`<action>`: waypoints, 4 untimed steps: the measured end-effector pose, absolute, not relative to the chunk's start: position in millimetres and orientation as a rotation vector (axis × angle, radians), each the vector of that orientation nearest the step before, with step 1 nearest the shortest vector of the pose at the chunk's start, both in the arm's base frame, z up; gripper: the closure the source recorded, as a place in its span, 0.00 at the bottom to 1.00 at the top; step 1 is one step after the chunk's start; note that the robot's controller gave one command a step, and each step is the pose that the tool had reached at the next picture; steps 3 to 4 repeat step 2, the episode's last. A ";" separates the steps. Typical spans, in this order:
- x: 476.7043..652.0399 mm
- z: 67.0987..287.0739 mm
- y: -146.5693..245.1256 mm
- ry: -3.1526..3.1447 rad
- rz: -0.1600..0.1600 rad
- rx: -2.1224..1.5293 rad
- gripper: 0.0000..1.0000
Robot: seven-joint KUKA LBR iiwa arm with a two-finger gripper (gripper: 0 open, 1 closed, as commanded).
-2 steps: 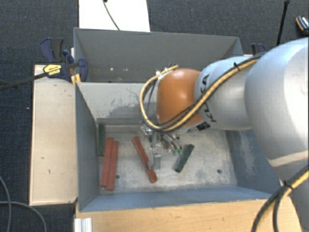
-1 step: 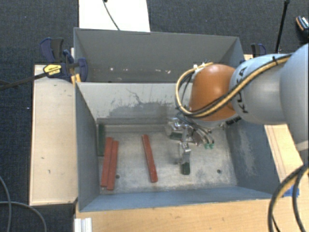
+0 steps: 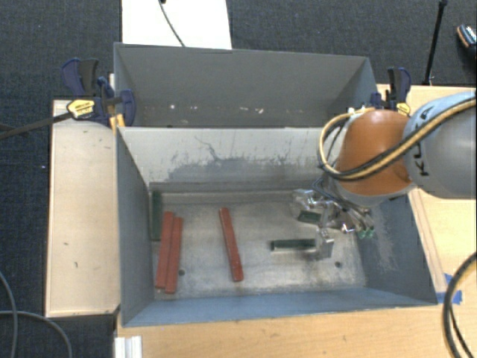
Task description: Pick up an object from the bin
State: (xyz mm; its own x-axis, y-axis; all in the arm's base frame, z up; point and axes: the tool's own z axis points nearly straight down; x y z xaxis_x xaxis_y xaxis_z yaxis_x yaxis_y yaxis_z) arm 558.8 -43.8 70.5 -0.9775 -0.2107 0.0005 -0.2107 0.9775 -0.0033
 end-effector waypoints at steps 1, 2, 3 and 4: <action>559.7 70.7 -37.8 -3.125 -0.002 0.336 1.00; 571.3 251.1 -61.5 -3.142 0.004 0.275 1.00; 571.3 251.1 -61.5 -3.142 0.004 0.275 1.00; 571.3 251.1 -61.5 -3.142 0.004 0.275 1.00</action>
Offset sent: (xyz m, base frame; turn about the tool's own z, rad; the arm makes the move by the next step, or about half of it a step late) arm 0.0000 0.0000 0.0000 0.0000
